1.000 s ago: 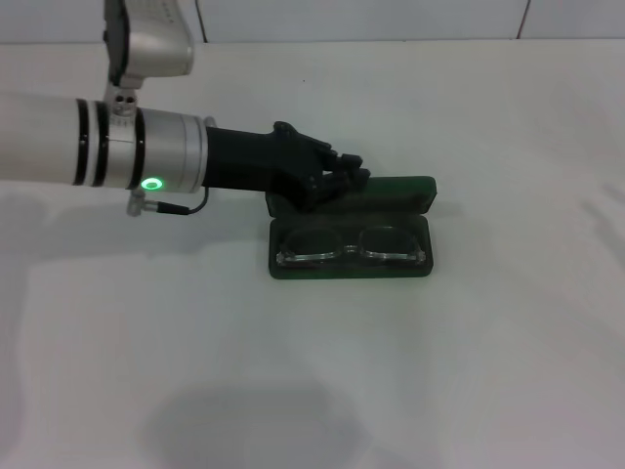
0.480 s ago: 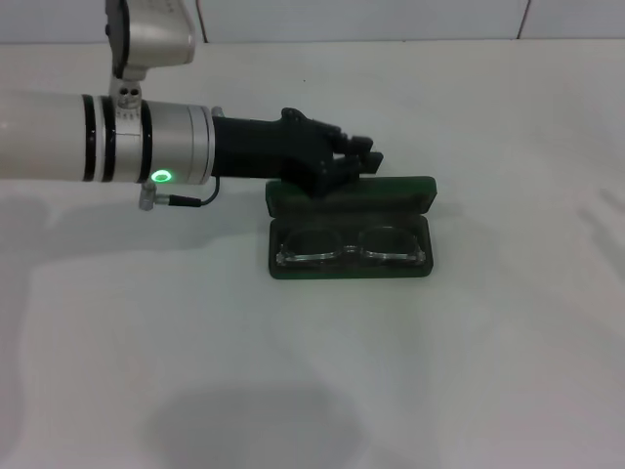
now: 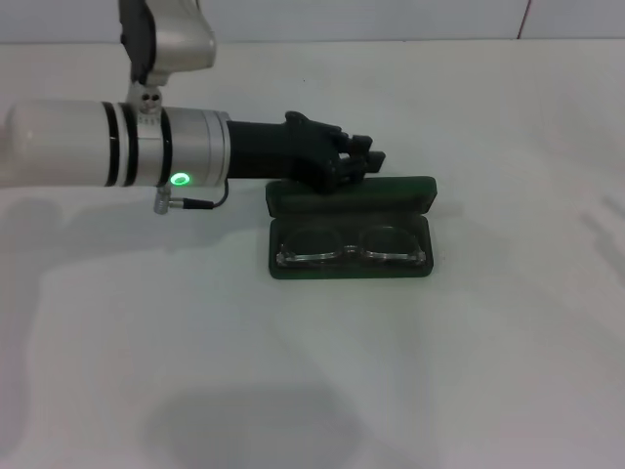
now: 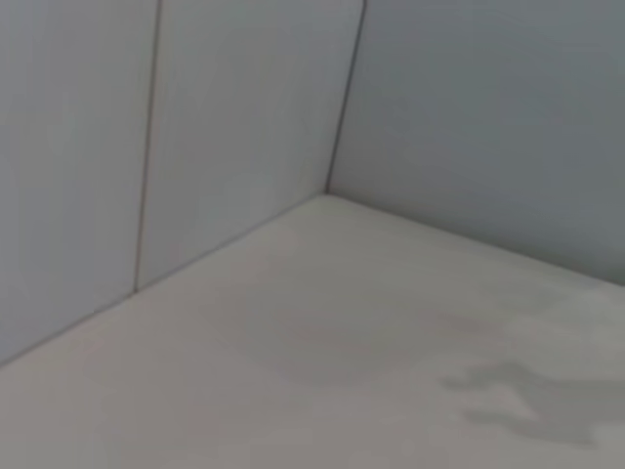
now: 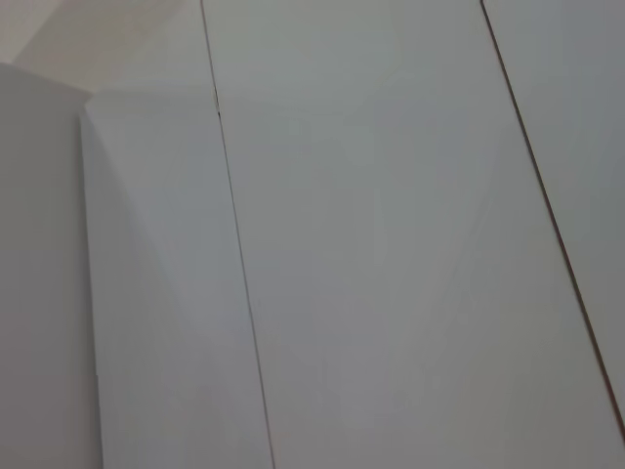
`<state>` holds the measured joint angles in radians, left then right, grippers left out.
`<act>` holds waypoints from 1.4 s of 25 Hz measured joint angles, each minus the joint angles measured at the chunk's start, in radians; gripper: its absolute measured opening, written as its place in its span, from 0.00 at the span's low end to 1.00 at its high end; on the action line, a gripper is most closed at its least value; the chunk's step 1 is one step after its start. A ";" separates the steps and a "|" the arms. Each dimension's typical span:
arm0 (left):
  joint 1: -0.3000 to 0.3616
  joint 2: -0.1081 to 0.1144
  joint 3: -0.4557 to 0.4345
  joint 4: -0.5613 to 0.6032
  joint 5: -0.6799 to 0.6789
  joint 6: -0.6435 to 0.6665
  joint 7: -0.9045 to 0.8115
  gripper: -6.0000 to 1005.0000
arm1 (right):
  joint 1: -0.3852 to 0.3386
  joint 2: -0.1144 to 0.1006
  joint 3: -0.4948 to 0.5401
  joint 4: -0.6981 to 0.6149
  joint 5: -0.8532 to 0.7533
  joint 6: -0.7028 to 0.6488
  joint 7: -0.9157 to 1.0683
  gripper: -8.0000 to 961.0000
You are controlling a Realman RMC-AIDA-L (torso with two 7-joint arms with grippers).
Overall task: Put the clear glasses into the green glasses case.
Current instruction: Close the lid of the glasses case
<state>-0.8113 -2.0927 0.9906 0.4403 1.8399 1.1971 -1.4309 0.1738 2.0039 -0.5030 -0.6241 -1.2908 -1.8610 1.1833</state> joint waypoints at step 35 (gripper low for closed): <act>0.012 -0.007 0.068 -0.068 -0.033 -0.052 0.039 0.25 | 0.006 -0.001 0.001 0.040 0.010 0.000 -0.001 0.38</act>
<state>-0.7998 -2.0994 1.0584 0.3724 1.8070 1.1446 -1.3915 0.1797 2.0033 -0.5016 -0.5838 -1.2808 -1.8612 1.1819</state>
